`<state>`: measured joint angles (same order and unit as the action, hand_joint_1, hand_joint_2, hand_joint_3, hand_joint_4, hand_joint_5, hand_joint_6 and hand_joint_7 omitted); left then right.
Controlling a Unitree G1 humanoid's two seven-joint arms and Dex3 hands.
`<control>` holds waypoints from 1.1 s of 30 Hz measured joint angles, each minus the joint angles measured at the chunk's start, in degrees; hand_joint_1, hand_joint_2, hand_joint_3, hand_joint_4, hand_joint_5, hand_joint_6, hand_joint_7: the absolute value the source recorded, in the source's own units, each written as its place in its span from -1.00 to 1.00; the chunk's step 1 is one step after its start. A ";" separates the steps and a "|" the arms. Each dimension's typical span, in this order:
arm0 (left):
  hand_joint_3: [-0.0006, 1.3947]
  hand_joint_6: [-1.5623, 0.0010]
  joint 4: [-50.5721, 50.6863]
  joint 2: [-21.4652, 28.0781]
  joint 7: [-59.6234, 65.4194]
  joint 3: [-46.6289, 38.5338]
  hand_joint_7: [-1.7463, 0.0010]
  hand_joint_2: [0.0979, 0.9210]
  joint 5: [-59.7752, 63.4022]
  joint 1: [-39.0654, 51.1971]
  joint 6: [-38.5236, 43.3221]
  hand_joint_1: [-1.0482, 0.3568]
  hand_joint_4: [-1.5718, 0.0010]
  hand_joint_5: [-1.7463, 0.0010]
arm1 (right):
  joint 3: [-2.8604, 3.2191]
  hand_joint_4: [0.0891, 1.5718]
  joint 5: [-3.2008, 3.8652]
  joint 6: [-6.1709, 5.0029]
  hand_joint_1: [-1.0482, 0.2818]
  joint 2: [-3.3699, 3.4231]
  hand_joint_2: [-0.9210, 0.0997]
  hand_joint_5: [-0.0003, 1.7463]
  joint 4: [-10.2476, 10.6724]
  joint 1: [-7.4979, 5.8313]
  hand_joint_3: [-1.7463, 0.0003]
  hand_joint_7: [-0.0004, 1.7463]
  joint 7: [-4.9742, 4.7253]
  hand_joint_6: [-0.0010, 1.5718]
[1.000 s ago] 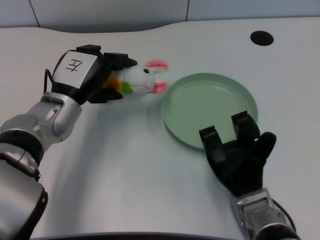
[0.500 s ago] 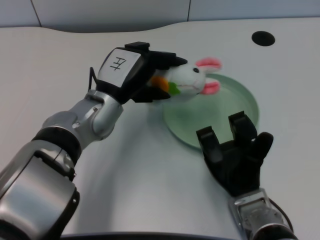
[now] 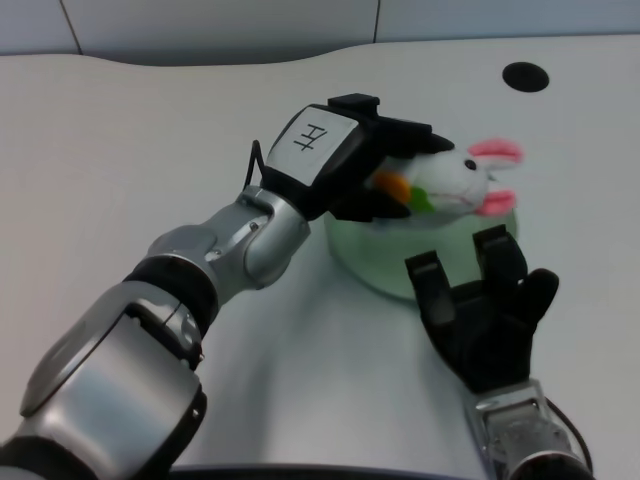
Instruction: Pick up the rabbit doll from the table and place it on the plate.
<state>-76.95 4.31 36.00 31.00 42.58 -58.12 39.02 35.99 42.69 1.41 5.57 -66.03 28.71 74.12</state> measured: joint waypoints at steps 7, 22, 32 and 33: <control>-1.00 0.26 -0.43 -0.94 -1.94 1.31 0.43 0.94 0.91 -0.03 -4.48 -0.12 0.55 -0.09 | -0.16 0.11 0.56 -0.01 -0.10 0.10 -0.91 1.00 0.83 -0.49 0.99 0.71 0.49 0.09; 0.12 1.00 -0.98 -1.08 -10.52 1.86 1.00 1.00 0.78 -0.27 -10.90 -1.00 1.00 1.00 | -0.46 0.11 0.54 -1.81 -0.11 0.18 -0.93 1.00 1.13 -0.71 0.99 0.84 0.46 0.01; 0.14 1.00 0.45 0.76 -17.07 -6.65 1.00 1.00 -8.98 4.34 -0.90 -1.00 1.00 1.00 | -1.04 0.12 0.46 -0.59 -0.11 0.18 -0.93 1.00 0.77 -0.62 0.99 0.63 0.52 0.10; 0.13 1.00 0.53 1.08 -19.20 -8.38 1.00 1.00 -11.15 5.05 0.24 -1.00 1.00 1.00 | -1.08 0.13 0.45 -0.59 -0.11 0.18 -0.93 1.00 0.73 -0.62 0.99 0.59 0.51 0.12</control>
<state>-76.42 5.40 16.80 22.63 31.43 -53.07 39.26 34.90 43.14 0.81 5.75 -65.30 28.09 74.64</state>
